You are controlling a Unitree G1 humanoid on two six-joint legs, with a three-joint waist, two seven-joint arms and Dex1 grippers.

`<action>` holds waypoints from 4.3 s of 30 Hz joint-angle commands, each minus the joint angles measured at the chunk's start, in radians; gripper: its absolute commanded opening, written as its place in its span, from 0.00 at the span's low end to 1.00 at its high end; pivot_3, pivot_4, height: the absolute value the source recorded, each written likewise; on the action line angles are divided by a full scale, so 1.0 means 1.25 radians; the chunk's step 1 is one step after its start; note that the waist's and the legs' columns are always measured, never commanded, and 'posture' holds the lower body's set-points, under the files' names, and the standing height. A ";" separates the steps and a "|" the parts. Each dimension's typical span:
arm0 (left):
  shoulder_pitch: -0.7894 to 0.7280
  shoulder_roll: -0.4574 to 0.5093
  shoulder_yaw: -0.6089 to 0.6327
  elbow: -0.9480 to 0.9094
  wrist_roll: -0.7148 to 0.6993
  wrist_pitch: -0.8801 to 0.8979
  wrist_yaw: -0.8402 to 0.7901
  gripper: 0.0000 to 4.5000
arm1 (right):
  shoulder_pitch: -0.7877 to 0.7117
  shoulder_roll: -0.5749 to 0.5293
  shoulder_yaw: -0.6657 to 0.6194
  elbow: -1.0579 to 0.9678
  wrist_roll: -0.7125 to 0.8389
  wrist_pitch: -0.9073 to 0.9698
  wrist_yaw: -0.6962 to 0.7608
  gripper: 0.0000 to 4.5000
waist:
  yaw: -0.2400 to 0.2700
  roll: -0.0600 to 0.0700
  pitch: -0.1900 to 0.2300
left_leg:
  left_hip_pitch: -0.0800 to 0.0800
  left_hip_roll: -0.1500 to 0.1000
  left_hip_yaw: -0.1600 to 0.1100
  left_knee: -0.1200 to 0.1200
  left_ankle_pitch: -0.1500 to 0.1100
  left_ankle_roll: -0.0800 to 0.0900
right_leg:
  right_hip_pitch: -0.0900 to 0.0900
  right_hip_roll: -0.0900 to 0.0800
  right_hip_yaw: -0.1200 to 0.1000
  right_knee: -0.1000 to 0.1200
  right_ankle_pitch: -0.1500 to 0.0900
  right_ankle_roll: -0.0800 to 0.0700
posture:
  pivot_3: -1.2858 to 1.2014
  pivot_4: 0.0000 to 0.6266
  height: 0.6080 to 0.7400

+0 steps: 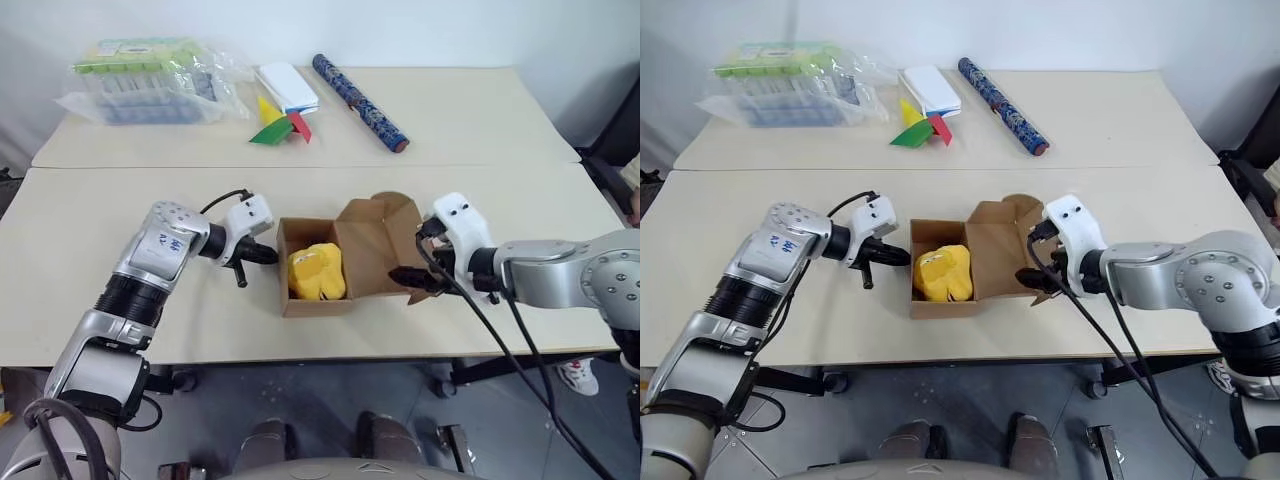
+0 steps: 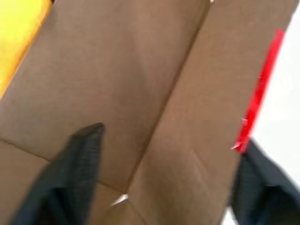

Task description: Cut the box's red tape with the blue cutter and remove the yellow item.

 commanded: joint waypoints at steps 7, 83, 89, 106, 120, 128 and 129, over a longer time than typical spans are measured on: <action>0.040 0.038 0.027 -0.007 0.014 0.009 0.014 0.00 | -0.009 -0.069 -0.109 -0.049 -0.129 0.019 0.174 0.99 | -0.003 0.000 0.000 | 0.000 0.000 0.003 0.000 0.000 0.000 | -0.001 0.000 0.001 0.001 0.000 0.000 | 0.52 0.24 1.00; -0.267 -0.112 -0.077 -0.048 0.057 -0.008 -0.178 0.03 | -0.137 0.005 -0.026 -0.024 -0.609 -0.246 0.960 1.00 | 0.006 -0.001 0.000 | -0.001 -0.001 0.005 0.003 0.000 -0.001 | -0.003 0.000 0.002 0.004 0.000 0.000 | 0.52 0.24 1.00; -0.265 -0.128 0.028 -0.094 0.001 0.103 -0.081 0.03 | -0.174 0.002 -0.036 0.033 -0.635 -0.267 0.985 1.00 | 0.006 -0.001 0.000 | -0.001 -0.001 0.005 0.003 0.000 -0.001 | -0.003 0.000 0.002 0.004 0.000 0.000 | 0.52 0.24 1.00; -0.296 -0.025 0.284 -0.110 -0.010 0.408 0.353 0.03 | -0.332 0.156 -0.052 0.331 -0.693 -0.471 1.088 1.00 | -0.017 0.000 0.000 | 0.001 -0.001 0.005 0.001 0.000 -0.002 | -0.004 0.000 0.002 0.009 0.000 0.000 | 0.52 0.24 1.00; 0.102 0.195 0.278 -0.231 -0.062 0.616 0.366 0.11 | -0.391 0.323 -0.078 0.580 -0.691 -0.610 1.235 1.00 | -0.036 -0.001 0.000 | 0.002 -0.001 0.001 -0.001 0.000 -0.004 | -0.004 0.000 0.001 0.012 0.000 0.000 | 0.52 0.24 1.00; 0.152 0.236 0.315 -0.272 -0.094 0.642 0.377 0.66 | -0.390 0.329 -0.054 0.621 -0.745 -0.658 1.320 1.00 | -0.037 -0.001 0.000 | 0.003 -0.001 0.002 -0.001 0.001 -0.005 | -0.005 0.001 0.002 0.012 0.000 0.000 | 0.52 0.24 1.00; 0.153 0.242 0.322 -0.282 -0.099 0.648 0.377 0.73 | -0.391 0.328 -0.053 0.623 -0.750 -0.663 1.328 1.00 | -0.038 -0.001 0.000 | 0.003 -0.001 0.002 -0.001 0.001 -0.005 | -0.005 0.001 0.002 0.012 0.000 0.000 | 0.52 0.24 1.00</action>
